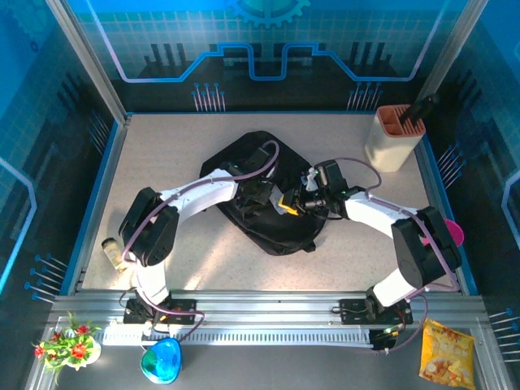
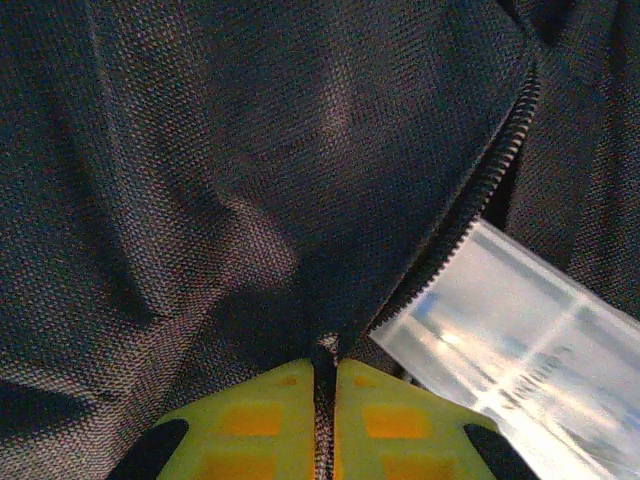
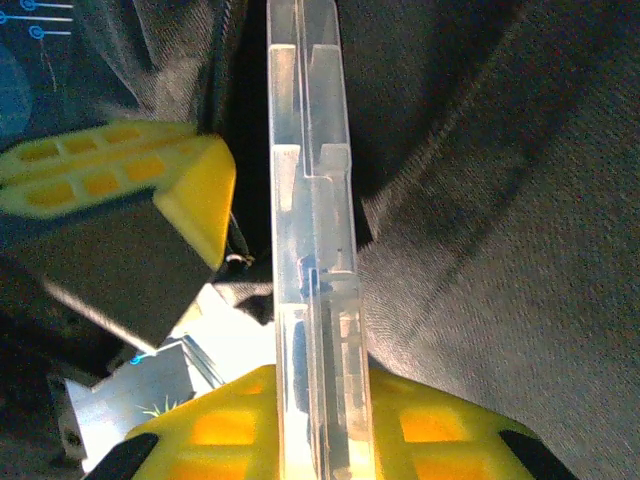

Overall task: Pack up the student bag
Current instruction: Open the student bag at the center of the table, then place the loose stationery in the student bag.

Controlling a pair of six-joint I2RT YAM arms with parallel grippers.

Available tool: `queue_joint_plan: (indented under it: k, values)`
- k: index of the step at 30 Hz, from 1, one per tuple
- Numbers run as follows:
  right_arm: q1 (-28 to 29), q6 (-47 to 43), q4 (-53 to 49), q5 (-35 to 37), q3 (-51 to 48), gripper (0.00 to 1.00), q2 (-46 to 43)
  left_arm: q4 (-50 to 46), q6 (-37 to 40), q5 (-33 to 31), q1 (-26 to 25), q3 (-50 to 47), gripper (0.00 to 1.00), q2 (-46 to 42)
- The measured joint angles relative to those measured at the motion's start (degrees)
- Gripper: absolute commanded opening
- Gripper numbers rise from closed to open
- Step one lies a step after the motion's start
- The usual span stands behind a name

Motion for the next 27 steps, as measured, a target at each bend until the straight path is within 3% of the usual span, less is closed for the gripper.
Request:
queue_joint_plan:
  k: [6,12,17,21,27]
  values:
    - [0.0,-0.33,1.31,-0.22,6.64,0.23,6.67,0.68,-0.24,1.75,0.17,-1.49,0.29,-3.08]
    - [-0.11,-2.38,1.95,0.44,9.03,0.5,9.99,1.11,-2.84,3.61,1.66,-4.22,0.55,-7.5]
    - [-0.37,-4.61,1.14,2.29,5.03,0.63,4.33,2.67,-7.91,5.75,5.55,-8.31,0.69,-13.46]
    - [-0.85,-7.1,-1.03,3.72,2.34,0.64,-3.15,5.6,-13.6,7.96,10.19,-12.87,0.85,-19.58]
    - [-0.09,-10.93,-5.03,8.31,2.34,0.57,-7.23,10.93,-20.96,13.84,16.31,-19.19,0.94,-25.66]
